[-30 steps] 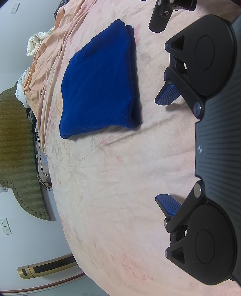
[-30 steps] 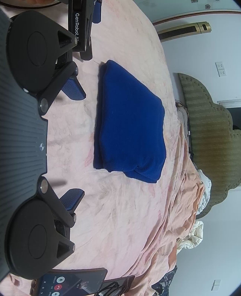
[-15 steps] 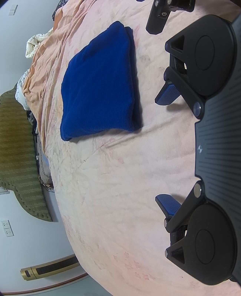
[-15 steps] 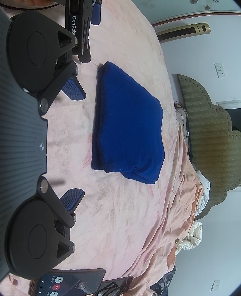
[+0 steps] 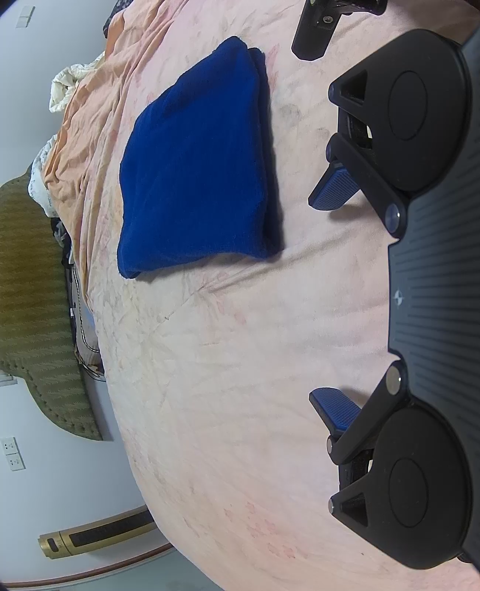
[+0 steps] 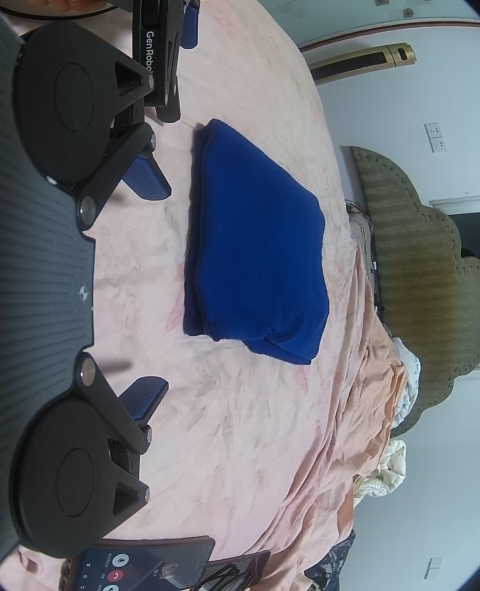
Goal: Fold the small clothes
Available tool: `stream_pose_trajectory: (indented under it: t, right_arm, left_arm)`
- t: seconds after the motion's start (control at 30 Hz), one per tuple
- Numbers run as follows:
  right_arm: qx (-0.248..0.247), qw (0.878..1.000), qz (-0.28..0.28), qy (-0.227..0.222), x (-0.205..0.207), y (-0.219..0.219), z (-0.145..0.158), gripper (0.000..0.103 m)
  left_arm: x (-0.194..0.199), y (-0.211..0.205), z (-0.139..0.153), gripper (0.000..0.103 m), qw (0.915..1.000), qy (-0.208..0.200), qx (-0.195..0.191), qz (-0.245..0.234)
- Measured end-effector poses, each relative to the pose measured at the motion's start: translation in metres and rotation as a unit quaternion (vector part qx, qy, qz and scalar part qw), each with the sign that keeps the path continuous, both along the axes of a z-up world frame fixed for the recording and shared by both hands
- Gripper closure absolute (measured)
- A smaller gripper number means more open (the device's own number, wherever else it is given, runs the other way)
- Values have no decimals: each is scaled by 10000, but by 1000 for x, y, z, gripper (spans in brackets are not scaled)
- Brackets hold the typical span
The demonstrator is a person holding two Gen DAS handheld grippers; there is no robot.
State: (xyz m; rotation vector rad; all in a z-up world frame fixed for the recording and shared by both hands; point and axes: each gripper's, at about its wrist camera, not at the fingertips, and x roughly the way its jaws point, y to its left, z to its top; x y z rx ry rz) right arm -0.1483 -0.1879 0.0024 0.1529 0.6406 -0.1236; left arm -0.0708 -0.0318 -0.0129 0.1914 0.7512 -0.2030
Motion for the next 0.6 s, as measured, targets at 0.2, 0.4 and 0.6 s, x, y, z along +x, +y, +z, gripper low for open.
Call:
stream_pose_trajectory:
  t: [0.2, 0.4, 0.6]
  right_arm:
    - [10, 10000, 6, 1, -1, -1, -1, 1]
    - [21, 10000, 9, -1, -1, -1, -1, 1]
    - [23, 10000, 2, 3, -1, -1, -1, 1]
  left_arm:
    - [0, -1, 0, 0, 10000, 8, 6, -2]
    - [0, -2, 0, 0, 10000, 7, 26, -4]
    - [-1, -4, -1, 0, 10000, 3, 51, -7]
